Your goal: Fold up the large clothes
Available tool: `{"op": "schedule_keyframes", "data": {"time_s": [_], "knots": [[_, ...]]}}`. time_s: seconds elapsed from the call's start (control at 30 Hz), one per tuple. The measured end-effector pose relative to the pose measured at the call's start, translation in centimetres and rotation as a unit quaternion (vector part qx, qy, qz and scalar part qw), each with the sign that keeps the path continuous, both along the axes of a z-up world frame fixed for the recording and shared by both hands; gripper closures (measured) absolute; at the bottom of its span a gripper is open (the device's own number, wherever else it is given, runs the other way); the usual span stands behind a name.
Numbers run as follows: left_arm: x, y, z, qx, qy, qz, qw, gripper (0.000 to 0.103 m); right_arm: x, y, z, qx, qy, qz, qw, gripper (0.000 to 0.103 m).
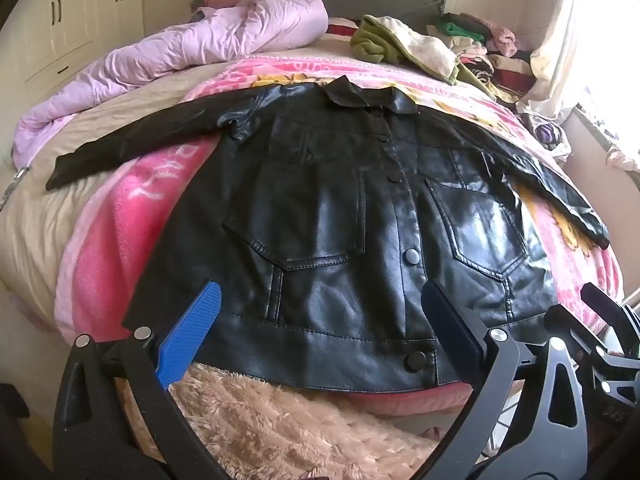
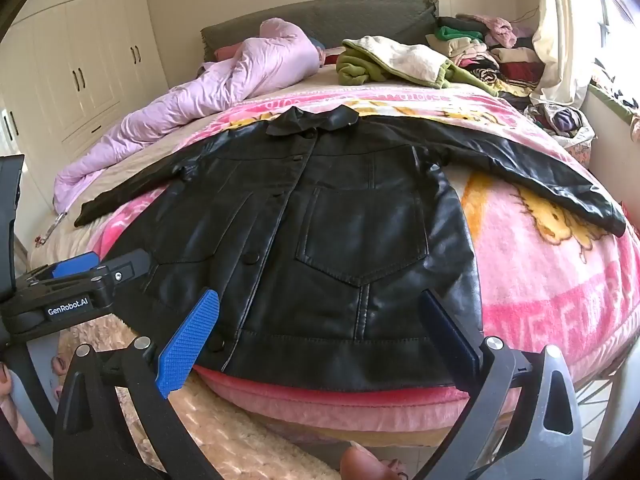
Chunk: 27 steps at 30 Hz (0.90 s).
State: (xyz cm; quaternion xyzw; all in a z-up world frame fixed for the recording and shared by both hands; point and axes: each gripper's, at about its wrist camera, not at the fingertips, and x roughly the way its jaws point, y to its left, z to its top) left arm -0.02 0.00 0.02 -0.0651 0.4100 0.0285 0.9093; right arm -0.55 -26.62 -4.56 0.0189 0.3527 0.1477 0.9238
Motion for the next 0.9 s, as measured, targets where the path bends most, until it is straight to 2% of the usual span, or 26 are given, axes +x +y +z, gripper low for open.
{"op": "schedule_keyframes", "data": {"time_s": [0.9], "knots": [[0.04, 0.02, -0.04, 0.001, 0.0, 0.002, 1.0, 0.009, -0.08, 0.14, -0.04, 0.002, 0.0, -0.001, 1.0, 0.004]]}}
